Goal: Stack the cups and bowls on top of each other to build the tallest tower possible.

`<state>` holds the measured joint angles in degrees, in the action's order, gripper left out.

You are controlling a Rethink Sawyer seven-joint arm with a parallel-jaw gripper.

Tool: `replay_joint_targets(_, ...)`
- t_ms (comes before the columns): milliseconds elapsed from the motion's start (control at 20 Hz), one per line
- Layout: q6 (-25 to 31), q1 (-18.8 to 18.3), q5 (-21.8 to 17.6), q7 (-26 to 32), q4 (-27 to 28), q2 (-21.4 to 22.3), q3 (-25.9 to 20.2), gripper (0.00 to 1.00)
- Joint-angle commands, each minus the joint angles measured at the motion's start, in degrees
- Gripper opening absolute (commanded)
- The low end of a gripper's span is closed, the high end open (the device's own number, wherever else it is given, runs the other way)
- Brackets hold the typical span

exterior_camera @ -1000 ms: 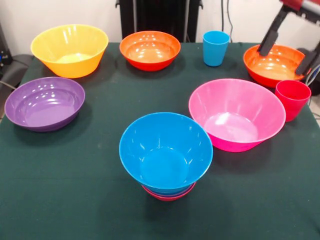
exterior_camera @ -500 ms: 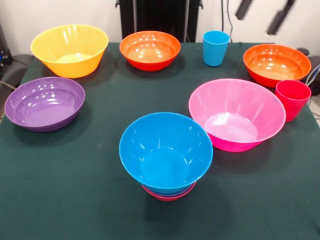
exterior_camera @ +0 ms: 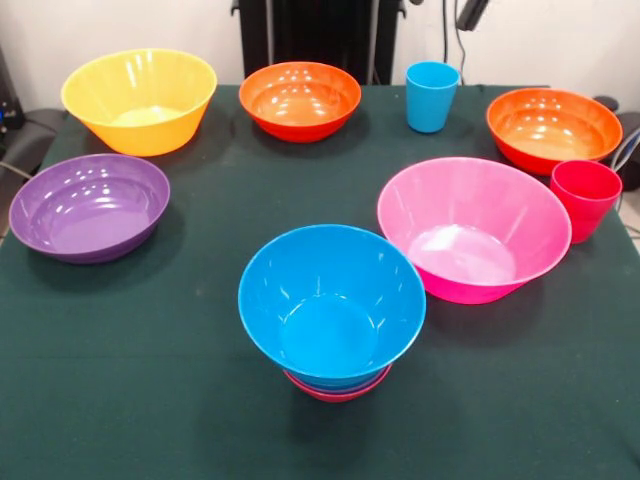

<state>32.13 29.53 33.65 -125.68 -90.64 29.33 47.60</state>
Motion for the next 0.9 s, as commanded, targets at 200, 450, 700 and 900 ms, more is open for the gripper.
replay_joint_targets(200, -2.82, 6.02, -2.35, -10.76, -7.74, -2.47, -10.61, 1.00)
replay_joint_targets(450, -2.06, 9.83, -1.83, -12.89, -6.43, -4.11, -10.01, 1.00)
replay_joint_targets(700, -2.86, 12.62, -1.04, -13.90, -6.94, -5.15, -9.80, 1.00)
replay_joint_targets(900, -4.21, 16.41, 0.21, -16.93, -8.52, -6.57, -9.88, 1.00)
